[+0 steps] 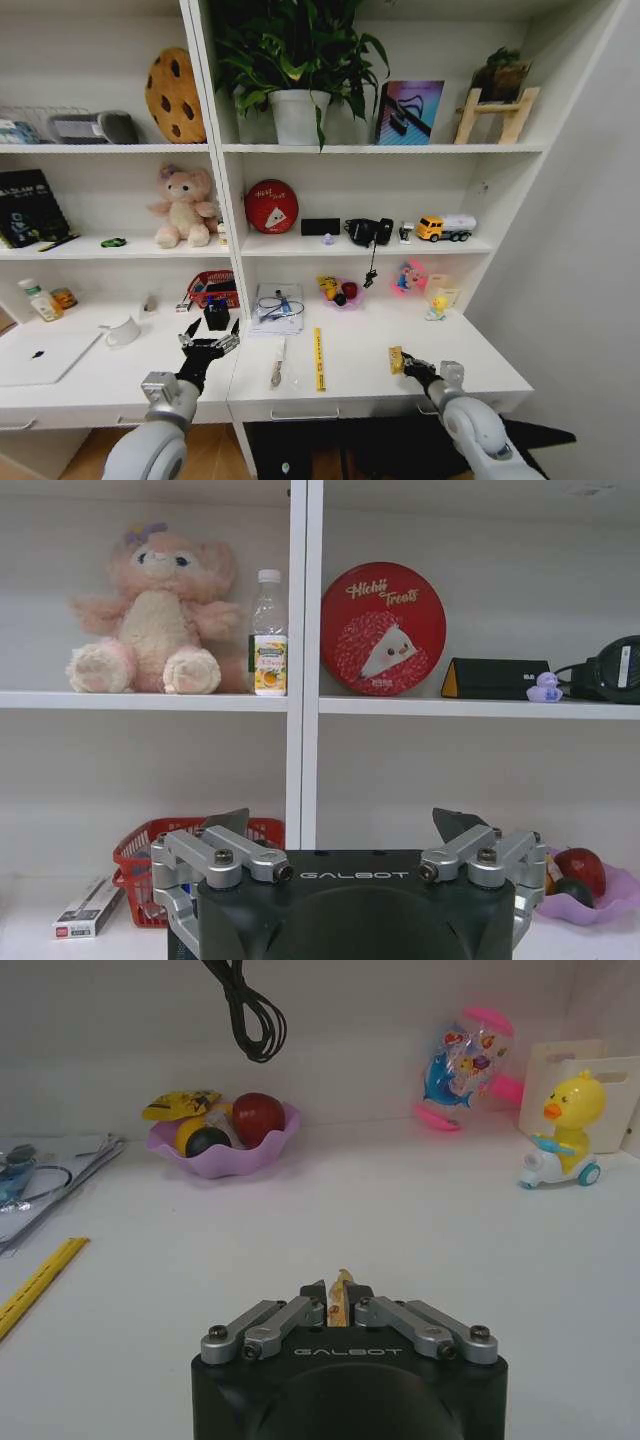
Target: Organize the objects on the table.
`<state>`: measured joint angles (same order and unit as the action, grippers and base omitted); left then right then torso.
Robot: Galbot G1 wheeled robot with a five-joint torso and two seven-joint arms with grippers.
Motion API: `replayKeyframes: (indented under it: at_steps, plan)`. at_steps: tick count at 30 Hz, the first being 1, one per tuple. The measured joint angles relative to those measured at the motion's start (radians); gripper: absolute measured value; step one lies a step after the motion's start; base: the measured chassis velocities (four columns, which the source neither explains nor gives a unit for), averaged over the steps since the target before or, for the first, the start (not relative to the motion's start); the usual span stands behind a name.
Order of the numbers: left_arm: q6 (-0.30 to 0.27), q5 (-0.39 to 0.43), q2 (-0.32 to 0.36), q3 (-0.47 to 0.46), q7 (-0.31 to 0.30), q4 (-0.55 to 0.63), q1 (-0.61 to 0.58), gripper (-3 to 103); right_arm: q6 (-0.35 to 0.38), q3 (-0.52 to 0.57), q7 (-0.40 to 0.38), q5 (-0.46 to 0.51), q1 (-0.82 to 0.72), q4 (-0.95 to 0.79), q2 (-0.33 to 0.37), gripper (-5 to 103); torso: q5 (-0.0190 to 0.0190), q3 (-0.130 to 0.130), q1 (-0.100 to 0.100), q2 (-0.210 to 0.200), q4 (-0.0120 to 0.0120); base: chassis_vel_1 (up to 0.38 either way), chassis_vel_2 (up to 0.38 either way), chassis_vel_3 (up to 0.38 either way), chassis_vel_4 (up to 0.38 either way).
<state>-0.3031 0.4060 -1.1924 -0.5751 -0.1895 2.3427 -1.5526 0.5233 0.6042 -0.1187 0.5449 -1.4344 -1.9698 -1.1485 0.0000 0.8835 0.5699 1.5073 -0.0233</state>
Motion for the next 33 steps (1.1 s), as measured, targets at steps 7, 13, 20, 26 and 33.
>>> replayKeyframes:
  at_steps: [7, 13, 20, 26, 33]
  plan:
    - [0.0, 0.0, 0.0, 0.0, 0.0, 0.0, 0.0, 100, -0.017, 0.006, 0.003, -0.028, -0.008, -0.021, -0.002, 25, 0.0, 0.0, 0.0, 0.0, 0.0, 0.0, 0.0, 0.0, 0.0]
    - [0.0, 0.0, 0.0, 0.0, 0.0, 0.0, 0.0, 100, -0.01, 0.008, -0.013, -0.029, 0.002, -0.003, 0.002, 47, 0.0, 0.0, 0.0, 0.0, 0.0, 0.0, 0.0, 0.0, 0.0]
    - [0.0, 0.0, 0.0, 0.0, 0.0, 0.0, 0.0, 100, -0.008, -0.005, 0.022, -0.013, 0.052, 0.091, 0.003, 80, 0.0, 0.0, 0.0, 0.0, 0.0001, 0.0, 0.0, 0.0, 0.0]
    - [0.0, 0.0, 0.0, 0.0, 0.0, 0.0, 0.0, 100, -0.016, -0.017, 0.067, -0.014, 0.096, 0.149, -0.003, 86, 0.0001, 0.0, 0.0, 0.0, 0.0001, 0.0, 0.0, 0.0, 0.0]
    - [0.0, 0.0, 0.0, 0.0, 0.0, 0.0, 0.0, 100, -0.016, -0.018, 0.07, -0.013, 0.088, 0.144, 0.0, 64, 0.0, 0.0, 0.0, 0.0, 0.0001, 0.0, 0.0, 0.0, 0.0]
